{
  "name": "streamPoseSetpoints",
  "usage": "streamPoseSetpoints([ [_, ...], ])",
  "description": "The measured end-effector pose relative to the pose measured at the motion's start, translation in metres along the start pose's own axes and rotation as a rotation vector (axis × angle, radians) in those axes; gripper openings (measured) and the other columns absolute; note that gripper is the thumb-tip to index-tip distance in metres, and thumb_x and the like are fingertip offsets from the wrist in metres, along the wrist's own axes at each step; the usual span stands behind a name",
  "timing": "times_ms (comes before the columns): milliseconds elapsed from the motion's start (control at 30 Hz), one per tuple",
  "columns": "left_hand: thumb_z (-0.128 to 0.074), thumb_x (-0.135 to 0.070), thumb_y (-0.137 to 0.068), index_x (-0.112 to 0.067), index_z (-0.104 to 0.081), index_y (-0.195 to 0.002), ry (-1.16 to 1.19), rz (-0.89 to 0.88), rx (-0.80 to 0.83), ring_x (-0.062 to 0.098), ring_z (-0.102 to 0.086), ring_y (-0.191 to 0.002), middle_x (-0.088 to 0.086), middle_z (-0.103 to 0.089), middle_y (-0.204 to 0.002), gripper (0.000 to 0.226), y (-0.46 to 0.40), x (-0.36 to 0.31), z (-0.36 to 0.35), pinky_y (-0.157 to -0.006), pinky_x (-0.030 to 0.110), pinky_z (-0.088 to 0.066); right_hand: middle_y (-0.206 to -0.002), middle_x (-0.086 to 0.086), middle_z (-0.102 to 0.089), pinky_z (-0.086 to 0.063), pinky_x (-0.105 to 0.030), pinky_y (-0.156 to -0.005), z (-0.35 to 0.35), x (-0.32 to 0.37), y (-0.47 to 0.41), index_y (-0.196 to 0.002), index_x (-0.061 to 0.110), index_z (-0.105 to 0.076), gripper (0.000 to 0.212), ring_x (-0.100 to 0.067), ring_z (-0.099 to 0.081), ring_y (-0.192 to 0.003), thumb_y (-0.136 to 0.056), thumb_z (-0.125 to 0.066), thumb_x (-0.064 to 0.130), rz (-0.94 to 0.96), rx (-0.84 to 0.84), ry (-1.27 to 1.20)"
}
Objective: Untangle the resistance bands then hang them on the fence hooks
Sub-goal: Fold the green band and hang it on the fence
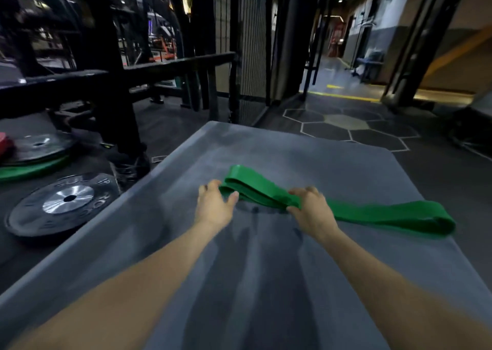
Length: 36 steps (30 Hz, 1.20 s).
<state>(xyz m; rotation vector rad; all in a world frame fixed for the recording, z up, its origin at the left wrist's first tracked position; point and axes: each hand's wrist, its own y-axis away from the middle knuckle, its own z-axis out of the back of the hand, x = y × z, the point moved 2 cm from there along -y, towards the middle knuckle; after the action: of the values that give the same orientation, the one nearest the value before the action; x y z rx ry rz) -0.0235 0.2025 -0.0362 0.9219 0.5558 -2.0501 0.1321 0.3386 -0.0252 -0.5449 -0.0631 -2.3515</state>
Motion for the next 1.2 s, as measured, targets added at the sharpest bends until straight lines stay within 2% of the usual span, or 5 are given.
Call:
streamPoseSetpoints([
  [333, -0.053, -0.064, -0.08, -0.008, -0.025, -0.144, 0.15, 0.169, -0.064, 0.035, -0.035, -0.132, 0.017, -0.03, -0.145, 0.089, -0.057, -0.001, -0.031, -0.108, 0.044, -0.03, -0.118, -0.009, -0.049, -0.042, -0.039, -0.084, -0.036, -0.017, -0.023, -0.123, 0.017, -0.052, 0.037, -0.031, -0.043, -0.112, -0.087, -0.06, 0.025, 0.093, -0.153, 0.105],
  [600, -0.077, -0.045, -0.069, 0.002, -0.052, -0.121, 0.259, 0.31, -0.061, 0.033, -0.057, -0.108, 0.017, -0.058, -0.121, 0.074, -0.081, 0.011, -0.036, -0.092, 0.041, -0.049, -0.1, -0.01, -0.057, -0.039, -0.036, -0.069, -0.051, -0.026, -0.022, -0.099, 0.012, -0.065, 0.022, -0.034, -0.053, -0.091, -0.079, -0.07, 0.019, 0.197, -0.356, 0.095],
  [800, -0.072, -0.013, -0.08, -0.004, -0.055, -0.088, 0.667, 0.381, -0.082, 0.026, -0.06, -0.087, 0.016, -0.062, -0.104, 0.021, -0.067, 0.003, -0.027, -0.075, 0.034, -0.051, -0.102, -0.011, -0.058, -0.047, -0.041, -0.073, -0.048, -0.022, -0.016, -0.107, 0.013, -0.068, 0.028, -0.033, -0.054, -0.093, -0.079, -0.07, 0.014, 0.235, -0.303, 0.047],
  [933, -0.065, -0.002, -0.084, 0.006, -0.052, -0.113, 0.885, 0.379, -0.044, 0.025, -0.06, -0.086, 0.016, -0.058, -0.103, 0.033, -0.037, -0.018, -0.001, -0.066, 0.026, -0.053, -0.107, -0.01, -0.057, -0.046, -0.041, -0.078, -0.034, -0.008, 0.0, -0.113, 0.015, -0.066, 0.032, -0.034, -0.052, -0.098, -0.081, -0.067, 0.015, 0.221, -0.288, 0.047],
  [1200, -0.066, -0.003, -0.083, 0.002, -0.049, -0.117, 0.867, 0.463, -0.127, 0.021, -0.058, -0.083, 0.014, -0.058, -0.11, 0.039, 0.022, 0.009, 0.084, -0.047, 0.025, -0.055, -0.117, -0.006, -0.054, -0.04, -0.034, -0.085, -0.012, 0.062, 0.053, -0.121, 0.02, -0.061, 0.031, -0.026, -0.046, -0.115, -0.09, -0.056, 0.023, 0.292, -0.062, 0.023],
])
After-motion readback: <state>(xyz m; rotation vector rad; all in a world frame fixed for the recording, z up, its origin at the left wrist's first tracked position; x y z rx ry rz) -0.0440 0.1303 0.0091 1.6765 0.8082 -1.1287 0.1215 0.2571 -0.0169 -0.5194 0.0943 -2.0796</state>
